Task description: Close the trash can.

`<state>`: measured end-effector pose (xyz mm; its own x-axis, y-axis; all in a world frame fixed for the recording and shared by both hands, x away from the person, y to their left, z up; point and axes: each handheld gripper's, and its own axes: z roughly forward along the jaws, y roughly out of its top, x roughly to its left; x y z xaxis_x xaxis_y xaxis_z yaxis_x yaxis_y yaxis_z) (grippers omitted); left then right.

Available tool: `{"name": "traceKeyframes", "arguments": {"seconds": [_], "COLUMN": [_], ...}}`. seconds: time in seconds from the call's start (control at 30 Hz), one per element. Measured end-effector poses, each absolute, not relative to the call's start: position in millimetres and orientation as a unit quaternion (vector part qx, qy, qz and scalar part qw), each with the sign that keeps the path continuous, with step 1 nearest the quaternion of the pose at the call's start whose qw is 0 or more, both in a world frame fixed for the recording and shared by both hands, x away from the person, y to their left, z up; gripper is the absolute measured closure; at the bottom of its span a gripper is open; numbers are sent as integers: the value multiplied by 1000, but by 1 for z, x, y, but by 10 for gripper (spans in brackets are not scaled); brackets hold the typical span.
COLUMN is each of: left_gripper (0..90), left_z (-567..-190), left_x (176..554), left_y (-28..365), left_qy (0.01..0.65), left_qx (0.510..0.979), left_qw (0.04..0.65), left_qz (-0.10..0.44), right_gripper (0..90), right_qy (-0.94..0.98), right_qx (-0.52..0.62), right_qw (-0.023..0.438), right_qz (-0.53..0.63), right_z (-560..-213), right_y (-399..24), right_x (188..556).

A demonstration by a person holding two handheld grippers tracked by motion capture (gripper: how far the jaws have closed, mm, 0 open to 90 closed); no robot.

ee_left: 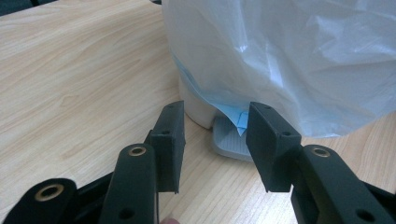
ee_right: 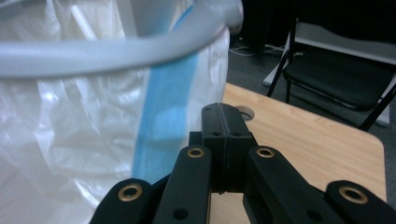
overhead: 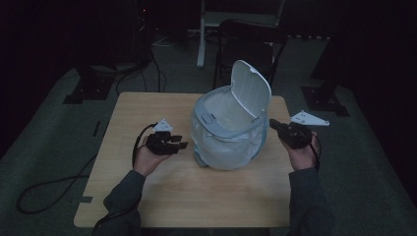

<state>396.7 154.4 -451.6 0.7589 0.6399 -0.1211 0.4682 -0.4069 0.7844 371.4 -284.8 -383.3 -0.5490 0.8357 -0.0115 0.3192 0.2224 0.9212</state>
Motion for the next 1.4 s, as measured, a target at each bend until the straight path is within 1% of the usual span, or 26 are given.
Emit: {"name": "traceKeyframes", "arguments": {"seconds": [0.37,0.67,1.4], "left_gripper": [590,590,589], "left_z": [-459,-459,-455], "left_x": [396,396,399], "left_y": [147,141,129], "left_qy": [328,323,314], "left_qx": [838,838,837], "left_qw": [426,429,441], "left_qz": [94,91,83], "right_gripper": [899,899,899], "right_qy": [718,713,702], "right_qx": [384,366,350], "right_qw": [279,285,270], "right_qz": [510,526,559], "right_z": [-364,-349,-337], "right_y": [-283,-273,-265], "right_x": [371,371,379]}}
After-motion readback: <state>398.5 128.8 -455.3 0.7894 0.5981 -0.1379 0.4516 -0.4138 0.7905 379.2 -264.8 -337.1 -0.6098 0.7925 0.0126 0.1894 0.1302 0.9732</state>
